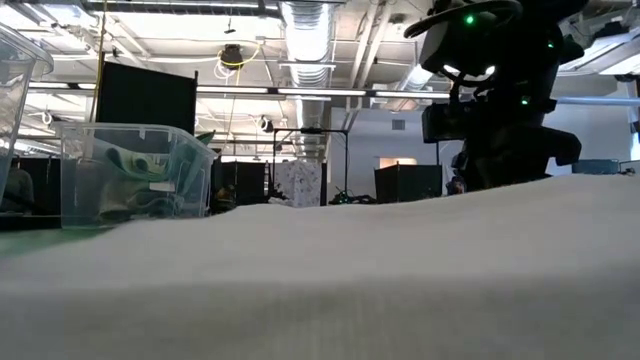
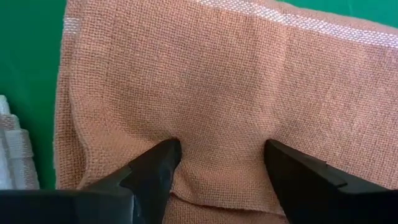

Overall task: Sort towels by color in basket
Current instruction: Put the brown patterned towel into the bottom transparent bin

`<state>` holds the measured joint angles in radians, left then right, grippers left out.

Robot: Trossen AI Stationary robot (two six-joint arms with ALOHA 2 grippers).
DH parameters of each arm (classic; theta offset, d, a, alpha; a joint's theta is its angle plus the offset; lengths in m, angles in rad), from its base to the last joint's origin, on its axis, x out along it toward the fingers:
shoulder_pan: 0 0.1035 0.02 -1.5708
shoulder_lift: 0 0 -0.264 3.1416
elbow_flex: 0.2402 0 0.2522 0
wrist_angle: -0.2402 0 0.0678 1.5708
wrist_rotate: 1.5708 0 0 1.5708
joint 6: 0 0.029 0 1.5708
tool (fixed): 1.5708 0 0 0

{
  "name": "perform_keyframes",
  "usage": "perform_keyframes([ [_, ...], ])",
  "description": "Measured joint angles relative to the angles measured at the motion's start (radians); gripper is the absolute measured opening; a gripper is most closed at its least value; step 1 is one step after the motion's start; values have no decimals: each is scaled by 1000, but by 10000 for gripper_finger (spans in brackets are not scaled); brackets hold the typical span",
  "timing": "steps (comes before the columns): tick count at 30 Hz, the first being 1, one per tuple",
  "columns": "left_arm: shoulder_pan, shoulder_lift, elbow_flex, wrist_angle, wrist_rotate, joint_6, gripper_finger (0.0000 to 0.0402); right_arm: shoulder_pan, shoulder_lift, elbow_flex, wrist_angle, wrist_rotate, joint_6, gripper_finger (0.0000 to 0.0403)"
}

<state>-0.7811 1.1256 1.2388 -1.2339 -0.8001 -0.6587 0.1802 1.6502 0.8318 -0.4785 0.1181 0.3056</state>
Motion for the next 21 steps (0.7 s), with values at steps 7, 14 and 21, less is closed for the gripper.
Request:
perform_keyframes([
  [7, 0, 0, 0, 0, 0, -8, 226, -15, 0, -2, 21, -8, -8, 225],
  [14, 0, 0, 0, 0, 0, -10, 226, -26, 2, -2, 30, -8, -24, 102],
  [21, 0, 0, 0, 0, 0, -10, 226, -25, 3, -3, 51, -8, -43, 41],
])
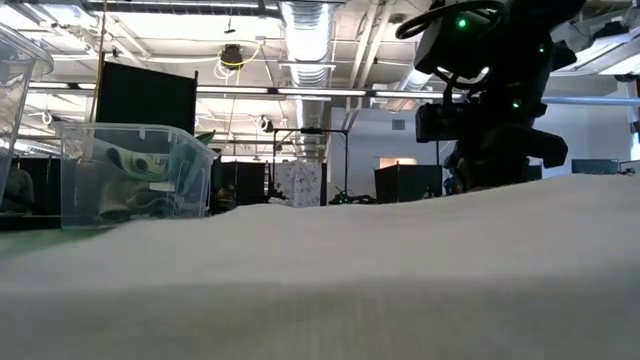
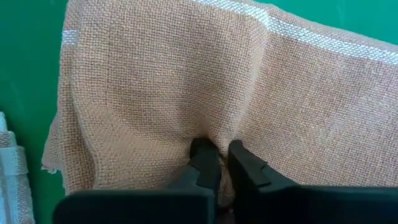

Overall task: Sort towels by color in basket
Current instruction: Put the brown patterned towel into the bottom transparent bin

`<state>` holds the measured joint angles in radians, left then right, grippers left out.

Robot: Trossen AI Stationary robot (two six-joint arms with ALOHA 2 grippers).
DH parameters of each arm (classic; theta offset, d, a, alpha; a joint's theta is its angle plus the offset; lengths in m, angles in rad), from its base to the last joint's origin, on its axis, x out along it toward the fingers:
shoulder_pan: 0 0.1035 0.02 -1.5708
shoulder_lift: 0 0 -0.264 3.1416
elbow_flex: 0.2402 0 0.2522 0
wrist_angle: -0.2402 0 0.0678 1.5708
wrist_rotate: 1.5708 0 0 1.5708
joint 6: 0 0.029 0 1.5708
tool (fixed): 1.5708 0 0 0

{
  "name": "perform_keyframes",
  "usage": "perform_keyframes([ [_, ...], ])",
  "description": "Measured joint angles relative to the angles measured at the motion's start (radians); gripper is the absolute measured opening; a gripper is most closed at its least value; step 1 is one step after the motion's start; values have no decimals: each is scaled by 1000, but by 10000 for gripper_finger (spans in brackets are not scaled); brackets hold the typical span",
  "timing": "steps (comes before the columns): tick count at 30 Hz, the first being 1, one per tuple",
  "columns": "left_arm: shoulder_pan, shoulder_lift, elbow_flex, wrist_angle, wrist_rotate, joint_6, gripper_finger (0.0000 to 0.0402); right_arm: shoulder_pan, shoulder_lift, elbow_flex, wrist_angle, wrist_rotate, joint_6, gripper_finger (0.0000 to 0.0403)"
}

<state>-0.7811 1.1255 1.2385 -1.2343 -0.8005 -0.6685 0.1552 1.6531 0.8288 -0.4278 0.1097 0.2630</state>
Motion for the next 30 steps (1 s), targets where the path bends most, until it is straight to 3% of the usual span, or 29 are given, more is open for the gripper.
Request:
perform_keyframes([
  [13, 0, 0, 0, 0, 0, -3, 226, 9, 5, 22, 67, -4, -63, 41],
  [30, 0, 0, 0, 0, 0, -9, 226, 66, 5, 218, 138, 9, -234, 39],
])
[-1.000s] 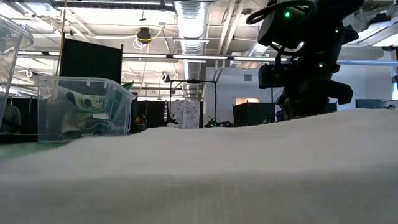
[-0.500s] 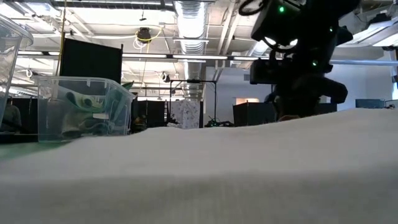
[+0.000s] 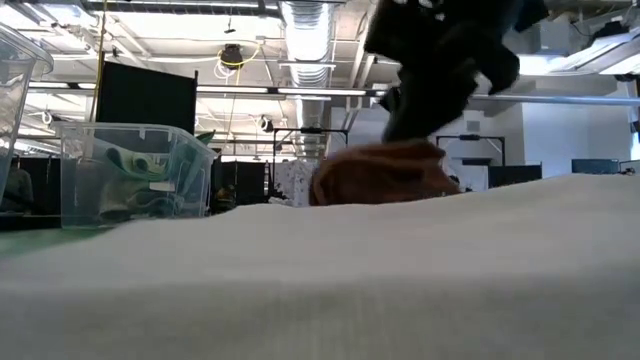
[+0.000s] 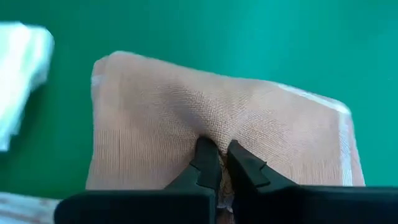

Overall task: Sort towels by color in basket
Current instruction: Put the brown patterned towel into the bottom transparent bin

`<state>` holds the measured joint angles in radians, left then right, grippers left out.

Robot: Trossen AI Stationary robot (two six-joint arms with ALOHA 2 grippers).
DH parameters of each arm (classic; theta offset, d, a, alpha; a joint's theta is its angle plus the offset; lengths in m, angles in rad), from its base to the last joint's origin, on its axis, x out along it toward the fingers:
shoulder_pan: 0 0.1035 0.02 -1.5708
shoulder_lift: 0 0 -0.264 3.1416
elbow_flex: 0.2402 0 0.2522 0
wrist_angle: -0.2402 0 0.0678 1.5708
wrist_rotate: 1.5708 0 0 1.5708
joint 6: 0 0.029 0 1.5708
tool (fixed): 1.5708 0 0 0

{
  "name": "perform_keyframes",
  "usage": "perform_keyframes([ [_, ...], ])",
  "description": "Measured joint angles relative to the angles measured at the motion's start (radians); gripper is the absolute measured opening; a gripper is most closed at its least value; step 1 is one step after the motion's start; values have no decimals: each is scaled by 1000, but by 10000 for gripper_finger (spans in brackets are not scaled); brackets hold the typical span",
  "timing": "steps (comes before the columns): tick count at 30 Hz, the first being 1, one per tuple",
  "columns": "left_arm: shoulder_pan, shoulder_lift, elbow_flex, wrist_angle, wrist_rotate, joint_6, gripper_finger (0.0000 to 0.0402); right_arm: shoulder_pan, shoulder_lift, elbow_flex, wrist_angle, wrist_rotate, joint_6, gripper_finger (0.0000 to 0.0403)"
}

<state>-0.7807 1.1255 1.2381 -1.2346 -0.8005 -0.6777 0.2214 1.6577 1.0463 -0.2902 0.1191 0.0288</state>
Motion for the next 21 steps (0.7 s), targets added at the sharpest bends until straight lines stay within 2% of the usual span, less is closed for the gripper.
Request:
perform_keyframes([
  [10, 0, 0, 0, 0, 8, -3, 226, 16, -1, 96, 68, 15, -100, 38],
  [21, 0, 0, 0, 0, 9, -4, 226, 16, -2, 151, 392, -4, -261, 38],
])
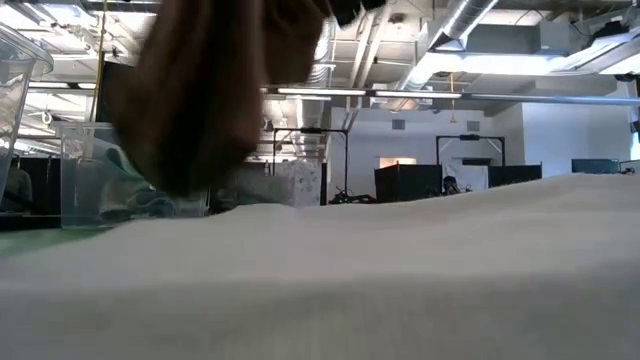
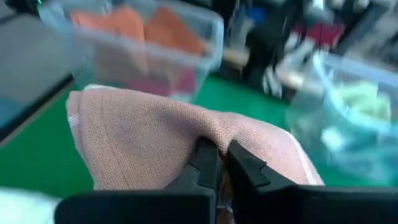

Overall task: Sort towels by color in basket
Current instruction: Put the brown patterned towel into the bottom transparent bin

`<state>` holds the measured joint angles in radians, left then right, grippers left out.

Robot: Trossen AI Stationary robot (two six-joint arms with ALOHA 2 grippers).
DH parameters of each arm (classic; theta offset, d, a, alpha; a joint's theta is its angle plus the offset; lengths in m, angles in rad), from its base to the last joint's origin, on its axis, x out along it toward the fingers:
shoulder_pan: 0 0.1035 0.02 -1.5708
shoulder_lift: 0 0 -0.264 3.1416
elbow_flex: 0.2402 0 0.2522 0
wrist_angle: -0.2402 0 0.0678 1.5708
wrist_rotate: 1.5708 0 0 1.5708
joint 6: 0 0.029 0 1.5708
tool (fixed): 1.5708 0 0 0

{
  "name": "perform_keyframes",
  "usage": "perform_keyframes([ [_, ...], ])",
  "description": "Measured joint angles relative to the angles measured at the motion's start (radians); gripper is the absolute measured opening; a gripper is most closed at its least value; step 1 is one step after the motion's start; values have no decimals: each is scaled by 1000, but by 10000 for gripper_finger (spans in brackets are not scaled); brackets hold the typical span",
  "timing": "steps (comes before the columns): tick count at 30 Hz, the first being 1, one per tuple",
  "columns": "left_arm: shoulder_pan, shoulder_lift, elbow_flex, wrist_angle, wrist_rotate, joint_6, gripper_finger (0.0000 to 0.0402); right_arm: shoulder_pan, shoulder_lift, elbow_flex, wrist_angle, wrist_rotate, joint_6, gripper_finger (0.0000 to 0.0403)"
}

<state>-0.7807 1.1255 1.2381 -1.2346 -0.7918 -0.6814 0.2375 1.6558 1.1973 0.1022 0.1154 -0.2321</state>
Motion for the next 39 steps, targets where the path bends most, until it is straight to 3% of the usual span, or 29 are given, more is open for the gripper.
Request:
perform_keyframes([
  [6, 0, 0, 0, -3, -4, 0, 226, 0, 0, 40, 156, -135, -64, 38],
  [13, 0, 0, 0, -8, -80, 9, 226, 4, 2, 59, 302, -267, -94, 38],
  [20, 17, -1, 0, -18, -92, 30, 226, 3, 47, 89, 394, -331, -116, 38],
  [27, 23, -15, 0, -77, -53, 52, 226, 3, 231, 302, 333, -416, -134, 38],
  [32, 23, -35, 0, -205, -45, -36, 226, 3, 342, 482, 269, -511, -143, 38],
  [39, 23, -40, 1, -300, -33, -128, 226, -5, 504, 709, 220, -536, -183, 38],
])
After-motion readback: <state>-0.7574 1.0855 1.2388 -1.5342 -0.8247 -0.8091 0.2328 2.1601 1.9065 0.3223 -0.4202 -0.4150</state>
